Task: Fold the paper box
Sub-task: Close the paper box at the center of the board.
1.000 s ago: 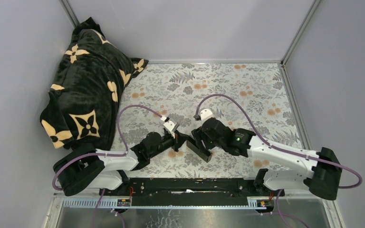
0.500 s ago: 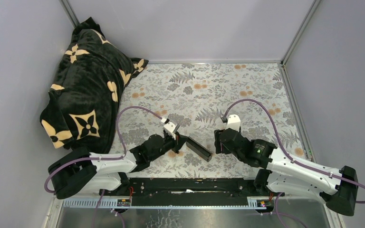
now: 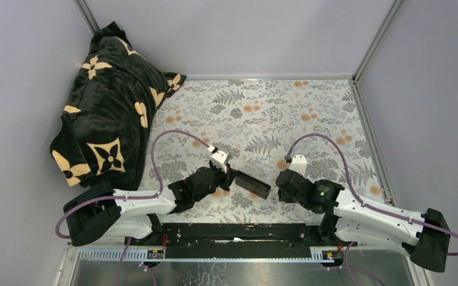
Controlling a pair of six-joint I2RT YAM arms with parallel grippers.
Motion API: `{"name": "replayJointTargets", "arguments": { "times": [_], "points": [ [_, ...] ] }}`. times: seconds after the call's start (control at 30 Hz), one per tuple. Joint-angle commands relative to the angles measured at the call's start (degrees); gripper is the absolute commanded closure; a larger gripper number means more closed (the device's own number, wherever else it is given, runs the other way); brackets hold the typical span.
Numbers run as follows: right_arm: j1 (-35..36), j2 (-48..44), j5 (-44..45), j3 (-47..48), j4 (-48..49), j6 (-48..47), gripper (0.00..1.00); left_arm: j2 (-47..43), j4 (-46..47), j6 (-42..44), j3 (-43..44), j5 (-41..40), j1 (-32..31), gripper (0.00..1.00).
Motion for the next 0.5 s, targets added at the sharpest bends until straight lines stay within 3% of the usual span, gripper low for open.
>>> {"name": "replayJointTargets", "arguments": {
  "times": [0.0, 0.47],
  "points": [
    [-0.25, -0.93, -6.10, -2.41, 3.57, 4.30, 0.65, 1.69, -5.00, -0.34, 1.30, -2.47, -0.55, 0.94],
    [-0.24, 0.91, -4.83, -4.48, 11.01, 6.11, 0.65, 1.26, -5.51, -1.18, 0.85, -5.36, -1.84, 0.94]
  ]
}}
